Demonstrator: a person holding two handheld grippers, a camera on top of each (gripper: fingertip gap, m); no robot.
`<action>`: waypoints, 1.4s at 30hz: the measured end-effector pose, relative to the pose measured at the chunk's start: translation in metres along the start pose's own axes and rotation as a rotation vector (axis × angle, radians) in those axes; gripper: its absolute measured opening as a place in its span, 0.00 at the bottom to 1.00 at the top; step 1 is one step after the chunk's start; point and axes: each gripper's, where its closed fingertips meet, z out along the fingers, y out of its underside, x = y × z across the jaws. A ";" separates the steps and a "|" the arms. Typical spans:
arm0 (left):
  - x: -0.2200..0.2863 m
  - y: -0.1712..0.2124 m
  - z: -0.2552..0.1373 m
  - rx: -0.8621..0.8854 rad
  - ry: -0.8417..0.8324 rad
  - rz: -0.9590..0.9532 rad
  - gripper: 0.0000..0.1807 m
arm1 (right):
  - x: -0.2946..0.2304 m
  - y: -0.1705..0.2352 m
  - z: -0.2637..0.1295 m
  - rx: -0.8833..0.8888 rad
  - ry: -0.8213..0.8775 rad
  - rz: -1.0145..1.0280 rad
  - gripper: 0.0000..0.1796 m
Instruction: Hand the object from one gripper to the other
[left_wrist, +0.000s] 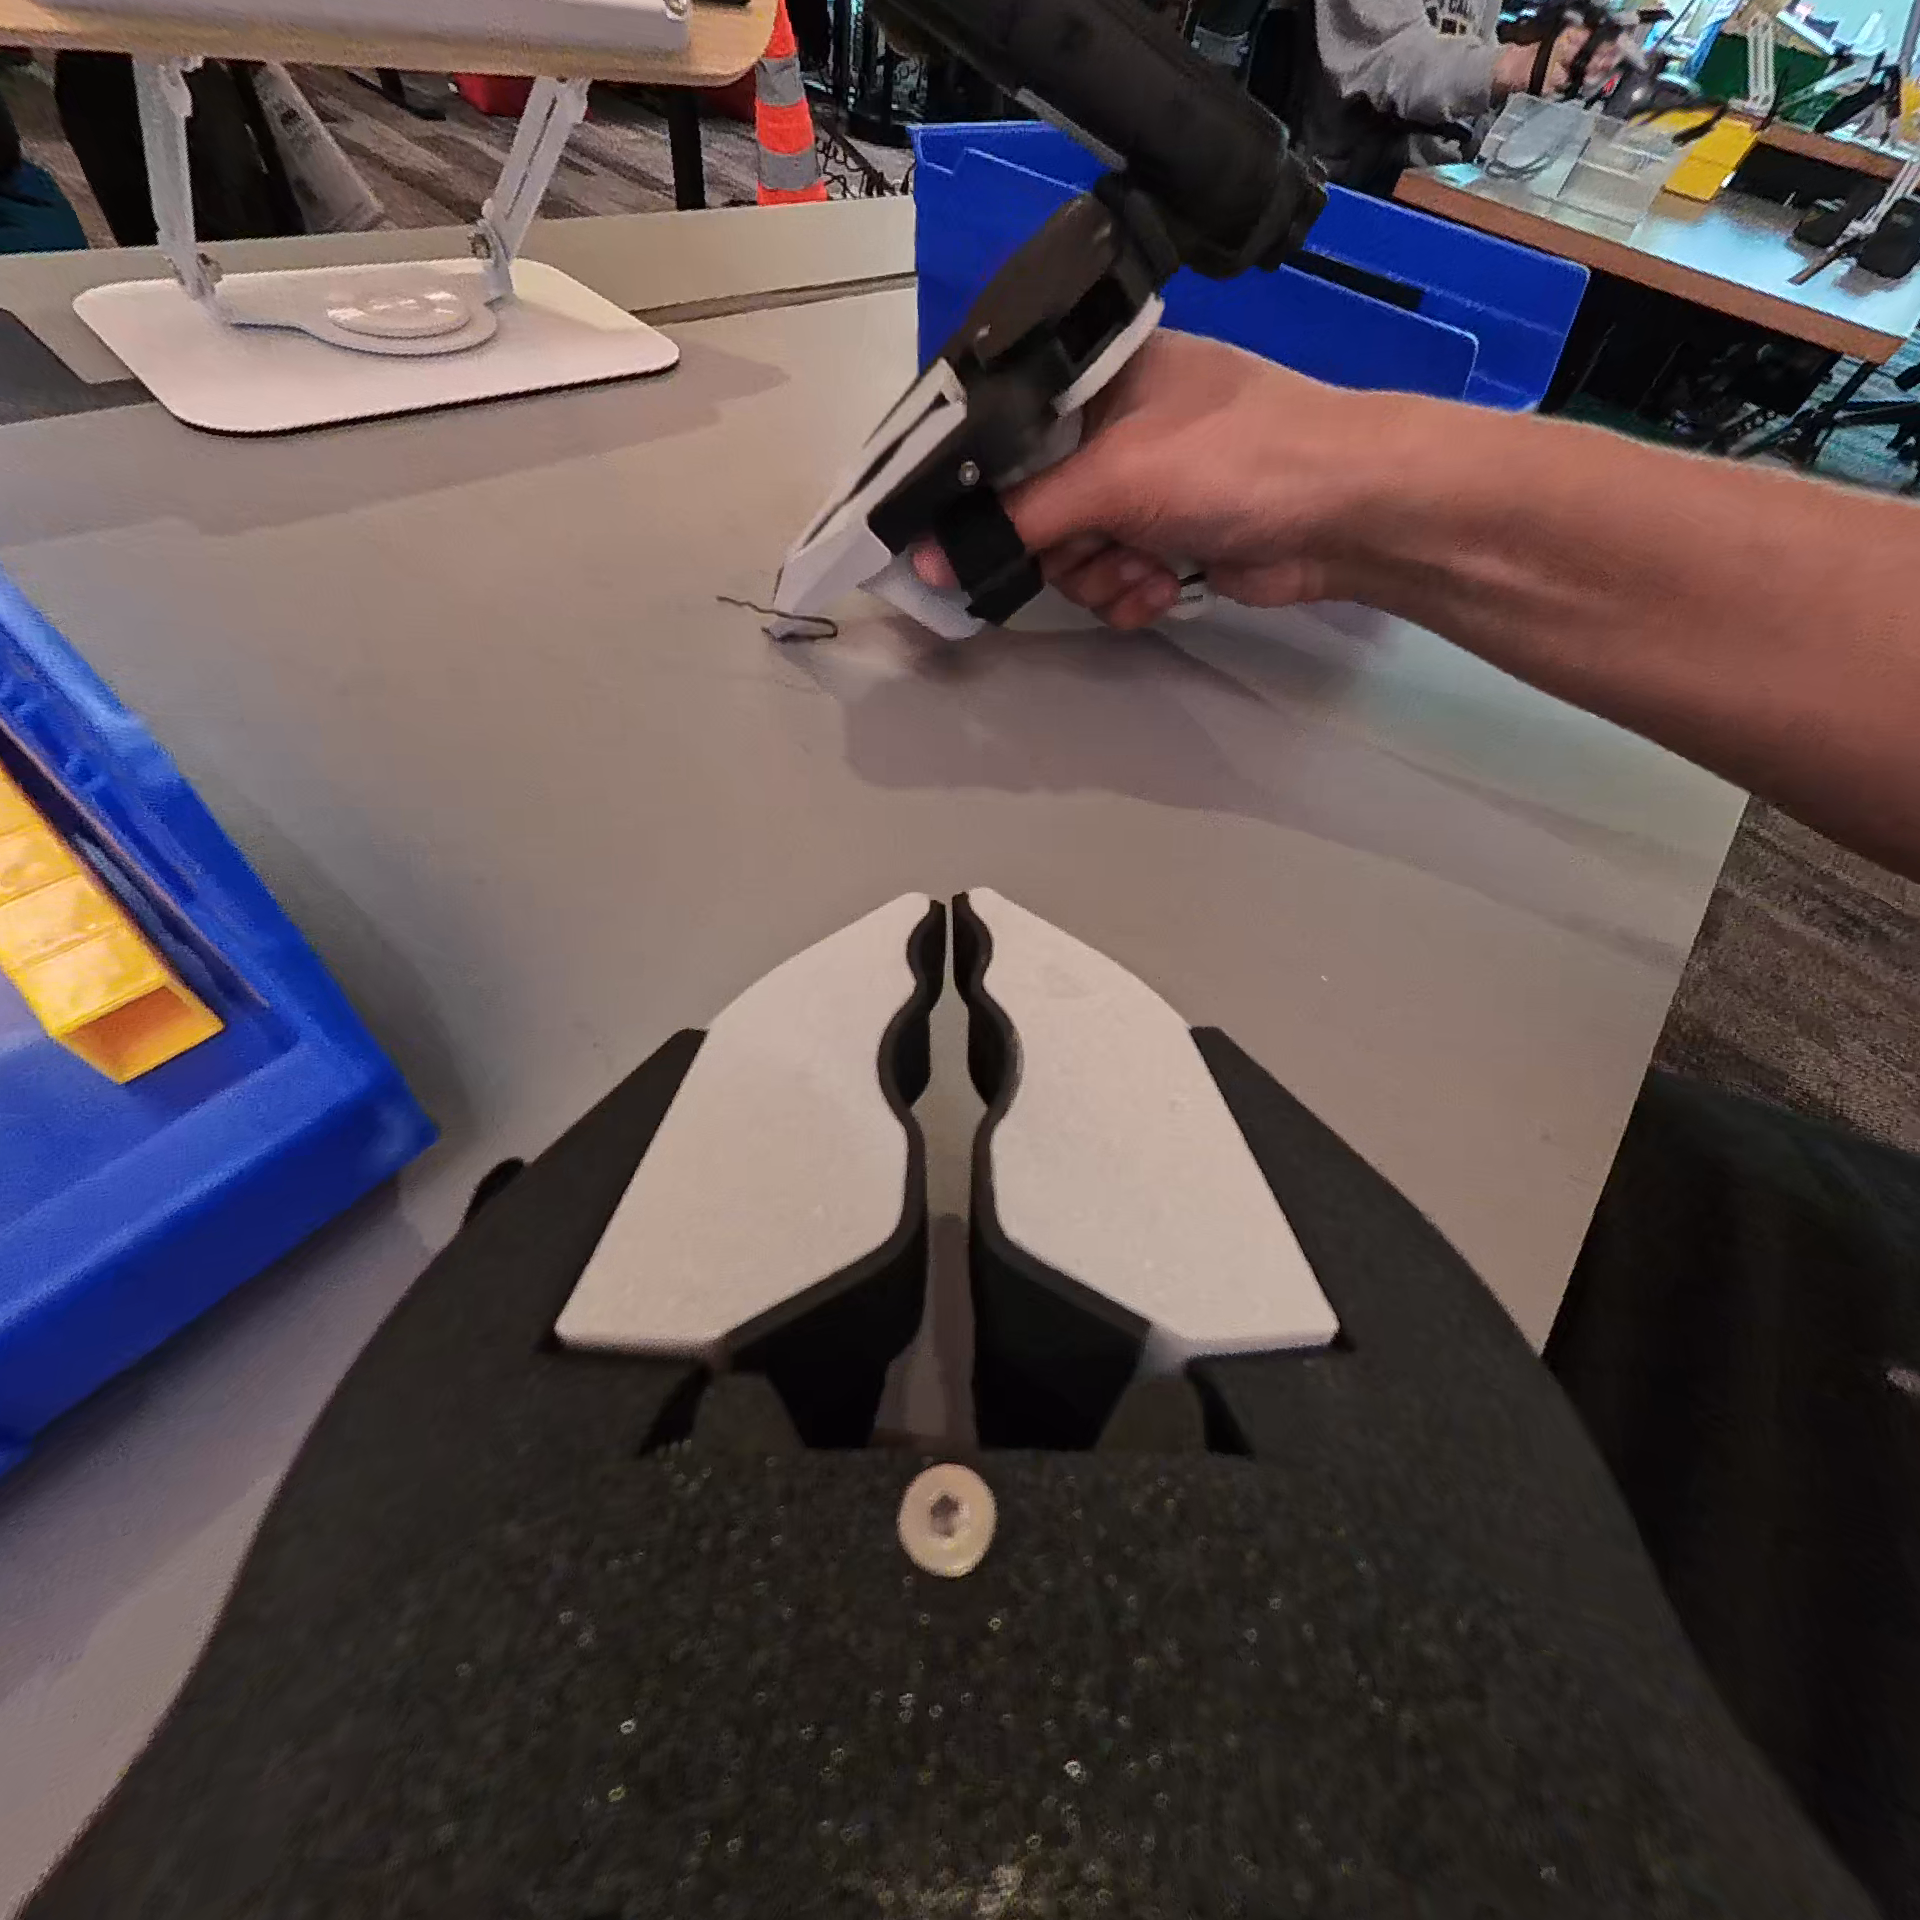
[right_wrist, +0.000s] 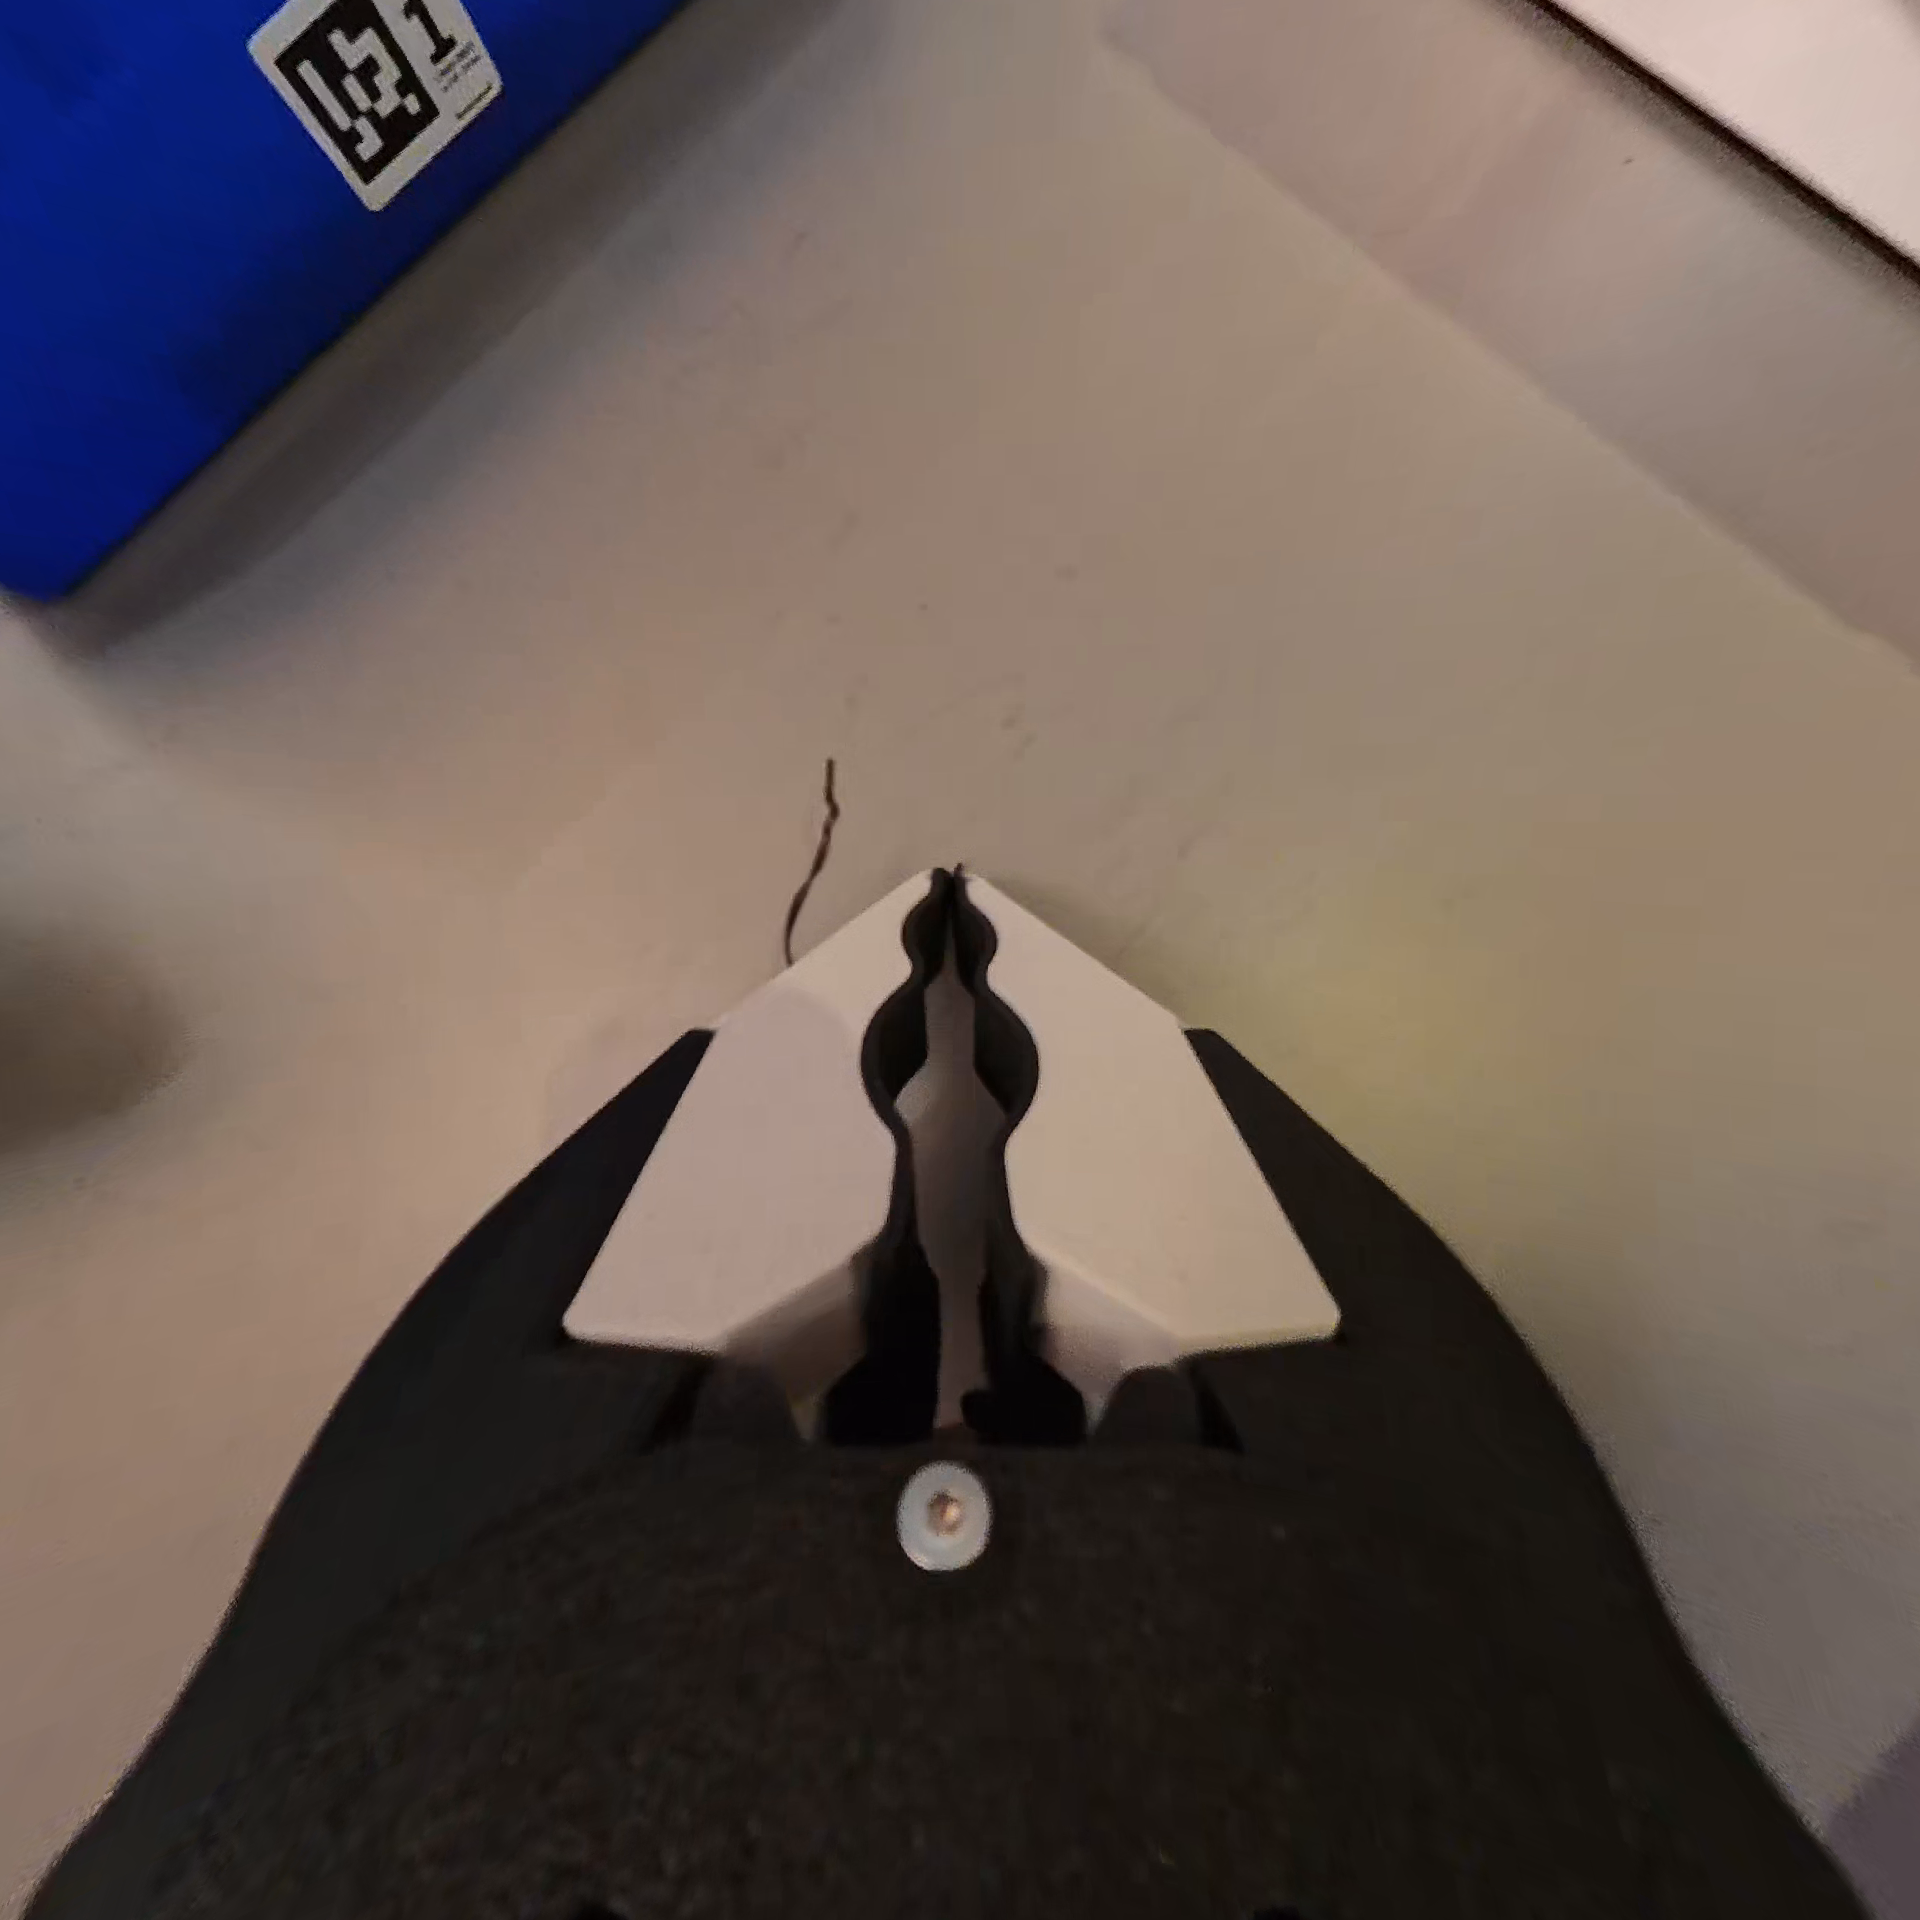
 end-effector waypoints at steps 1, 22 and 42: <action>0.001 0.000 0.000 0.000 -0.002 0.009 0.00 | -0.001 0.002 -0.002 0.006 -0.001 0.005 0.00; 0.063 -0.034 -0.005 0.199 0.204 -0.175 0.15 | -0.157 -0.023 -0.163 0.648 0.596 -0.843 0.00; 0.079 -0.020 0.000 0.090 0.384 -0.165 0.00 | -0.172 -0.002 -0.141 0.628 0.588 -1.161 0.00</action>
